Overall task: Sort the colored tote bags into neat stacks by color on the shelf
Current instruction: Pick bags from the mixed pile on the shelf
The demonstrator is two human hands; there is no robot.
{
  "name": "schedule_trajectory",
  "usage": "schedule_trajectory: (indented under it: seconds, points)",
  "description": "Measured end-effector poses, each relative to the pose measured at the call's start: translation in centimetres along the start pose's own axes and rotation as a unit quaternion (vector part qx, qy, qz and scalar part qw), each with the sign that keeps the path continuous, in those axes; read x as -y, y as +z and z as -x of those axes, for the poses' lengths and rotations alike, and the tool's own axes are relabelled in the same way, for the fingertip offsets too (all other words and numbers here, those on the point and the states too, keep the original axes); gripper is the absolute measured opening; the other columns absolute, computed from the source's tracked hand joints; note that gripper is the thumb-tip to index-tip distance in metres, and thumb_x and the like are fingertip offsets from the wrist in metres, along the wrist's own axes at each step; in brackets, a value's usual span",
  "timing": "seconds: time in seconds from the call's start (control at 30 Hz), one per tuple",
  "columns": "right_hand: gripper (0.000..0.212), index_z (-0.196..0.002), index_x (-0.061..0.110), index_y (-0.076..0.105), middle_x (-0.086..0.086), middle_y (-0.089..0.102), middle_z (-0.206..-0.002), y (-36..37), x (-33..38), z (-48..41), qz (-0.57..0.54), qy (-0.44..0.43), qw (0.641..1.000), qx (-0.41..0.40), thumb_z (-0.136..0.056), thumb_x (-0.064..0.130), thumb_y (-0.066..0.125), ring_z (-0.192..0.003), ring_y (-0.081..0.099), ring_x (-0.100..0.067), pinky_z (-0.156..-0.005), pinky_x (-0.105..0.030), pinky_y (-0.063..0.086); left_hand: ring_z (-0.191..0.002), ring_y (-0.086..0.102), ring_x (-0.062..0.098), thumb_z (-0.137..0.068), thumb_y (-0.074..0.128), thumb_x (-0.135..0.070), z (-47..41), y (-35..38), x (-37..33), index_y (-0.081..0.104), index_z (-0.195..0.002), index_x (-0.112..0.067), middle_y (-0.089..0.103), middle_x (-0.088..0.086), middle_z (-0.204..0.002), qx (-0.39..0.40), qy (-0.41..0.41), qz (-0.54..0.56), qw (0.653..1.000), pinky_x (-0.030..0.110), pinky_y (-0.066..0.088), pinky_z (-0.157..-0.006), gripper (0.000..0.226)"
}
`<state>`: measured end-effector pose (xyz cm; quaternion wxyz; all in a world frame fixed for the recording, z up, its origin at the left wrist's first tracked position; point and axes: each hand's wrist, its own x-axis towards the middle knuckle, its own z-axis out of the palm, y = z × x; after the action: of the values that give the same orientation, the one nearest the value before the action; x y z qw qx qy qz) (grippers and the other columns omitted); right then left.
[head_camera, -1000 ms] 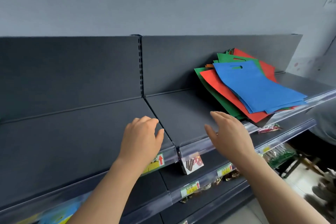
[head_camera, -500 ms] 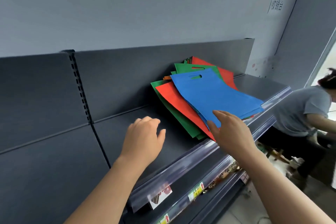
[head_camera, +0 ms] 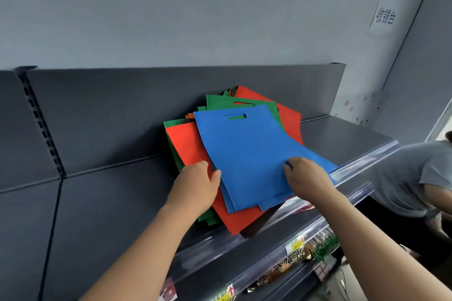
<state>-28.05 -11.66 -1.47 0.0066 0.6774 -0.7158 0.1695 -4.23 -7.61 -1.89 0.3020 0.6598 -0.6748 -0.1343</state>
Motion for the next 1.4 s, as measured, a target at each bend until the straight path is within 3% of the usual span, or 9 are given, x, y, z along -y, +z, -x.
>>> schedule_trajectory:
  seconds: [0.2, 0.33, 0.43, 0.5, 0.6, 0.7, 1.0, 1.2, 1.4]
  points:
    - [0.022, -0.085, 0.010, 0.064, -0.003, 0.066, -0.091, 0.3, -0.5, 0.2, -0.037, -0.129, 0.991, -0.026, -0.090, 0.019, 0.044, -0.090, 0.057, -0.026, -0.070, -0.035, 0.045, -0.080, 0.058, 0.015, -0.087, 0.063, -0.027, -0.4, 1.2, -1.2, 0.048, -0.098, -0.015, 0.058, -0.005, -0.088, -0.061, -0.068, 0.097, 0.991, 0.023, 0.040, -0.059, 0.023]
    - [0.026, -0.101, 0.003, 0.065, -0.012, 0.066, -0.107, -0.5, -2.5, -1.4, -0.066, -0.093, 0.993, -0.033, -0.092, 0.021, 0.048, -0.106, 0.056, -0.033, -0.083, -0.039, 0.045, -0.073, 0.059, 0.018, -0.087, 0.063, -0.015, 0.1, 1.2, -1.3, 0.037, -0.083, -0.029, 0.060, 0.007, -0.085, -0.090, -0.112, 0.167, 0.975, 0.022, 0.042, -0.054, 0.030]
    - [0.025, -0.074, 0.009, 0.045, -0.015, 0.061, -0.089, -0.8, -3.8, -2.2, -0.016, -0.045, 0.999, -0.004, -0.093, 0.025, 0.041, -0.086, 0.054, -0.033, -0.068, -0.033, 0.029, -0.068, 0.061, 0.027, -0.088, 0.061, -0.023, 0.3, 1.5, -1.5, 0.057, -0.095, -0.021, 0.065, 0.010, -0.081, -0.076, -0.124, 0.200, 0.969, 0.029, 0.042, -0.053, 0.009]
    - [0.024, -0.073, 0.011, 0.042, -0.013, 0.060, -0.085, -0.7, -3.9, -2.1, -0.011, -0.052, 0.999, 0.011, -0.093, 0.025, 0.042, -0.080, 0.049, -0.032, -0.067, -0.031, 0.023, -0.064, 0.061, 0.021, -0.089, 0.060, -0.032, 0.3, 1.8, -1.5, 0.059, -0.100, -0.015, 0.067, 0.004, -0.080, -0.071, -0.136, 0.214, 0.965, 0.031, 0.045, -0.053, 0.021]
    - [0.027, -0.110, 0.008, 0.057, -0.013, 0.066, -0.105, -0.4, -3.6, -1.8, -0.040, -0.092, 0.995, 0.004, -0.091, 0.026, 0.049, -0.101, 0.054, -0.034, -0.077, -0.035, 0.037, -0.055, 0.056, 0.014, -0.088, 0.060, -0.035, 0.0, 1.8, -1.5, 0.056, -0.105, -0.015, 0.065, 0.005, -0.084, -0.088, -0.162, 0.233, 0.955, 0.024, 0.040, -0.043, 0.026]
    - [0.048, -0.135, 0.012, 0.048, -0.006, 0.061, -0.124, -0.6, -3.2, -1.4, -0.118, -0.107, 0.987, 0.002, -0.089, 0.025, 0.056, -0.116, 0.052, -0.028, -0.095, -0.034, 0.041, -0.048, 0.043, 0.012, -0.088, 0.060, -0.019, -0.1, 1.6, -1.4, 0.054, -0.092, -0.009, 0.054, 0.002, -0.071, -0.111, -0.159, 0.247, 0.949, 0.019, 0.031, -0.037, 0.013]
    - [0.030, -0.090, 0.008, 0.048, -0.010, 0.061, -0.092, -0.3, -2.5, -2.2, -0.039, -0.083, 0.996, 0.013, -0.090, 0.039, 0.050, -0.088, 0.055, -0.032, -0.070, -0.036, 0.035, -0.082, 0.066, 0.022, -0.085, 0.067, -0.015, 1.7, -0.4, -1.2, 0.058, -0.101, -0.020, 0.066, -0.006, -0.093, -0.124, -0.184, 0.261, 0.939, 0.041, 0.056, -0.068, 0.019]
    - [0.030, -0.096, 0.007, 0.052, -0.009, 0.057, -0.097, -0.7, -0.6, -1.7, -0.120, -0.090, 0.989, 0.006, -0.083, 0.031, 0.065, -0.087, 0.053, -0.029, -0.075, -0.037, 0.044, -0.084, 0.067, 0.028, -0.088, 0.061, -0.019, 2.5, -0.2, -1.1, 0.059, -0.104, -0.021, 0.068, 0.001, -0.097, -0.089, -0.181, 0.255, 0.946, 0.042, 0.056, -0.070, 0.017]
    - [0.029, -0.110, 0.001, 0.063, -0.010, 0.062, -0.088, -1.6, 0.8, -0.6, -0.243, -0.077, 0.967, -0.016, -0.081, 0.005, 0.062, -0.085, 0.058, -0.030, -0.074, -0.036, 0.047, -0.080, 0.063, 0.010, -0.090, 0.060, -0.017, 3.9, -1.3, -0.5, 0.044, -0.118, -0.027, 0.058, -0.017, -0.098, -0.130, -0.151, 0.244, 0.949, 0.030, 0.054, -0.062, 0.034]
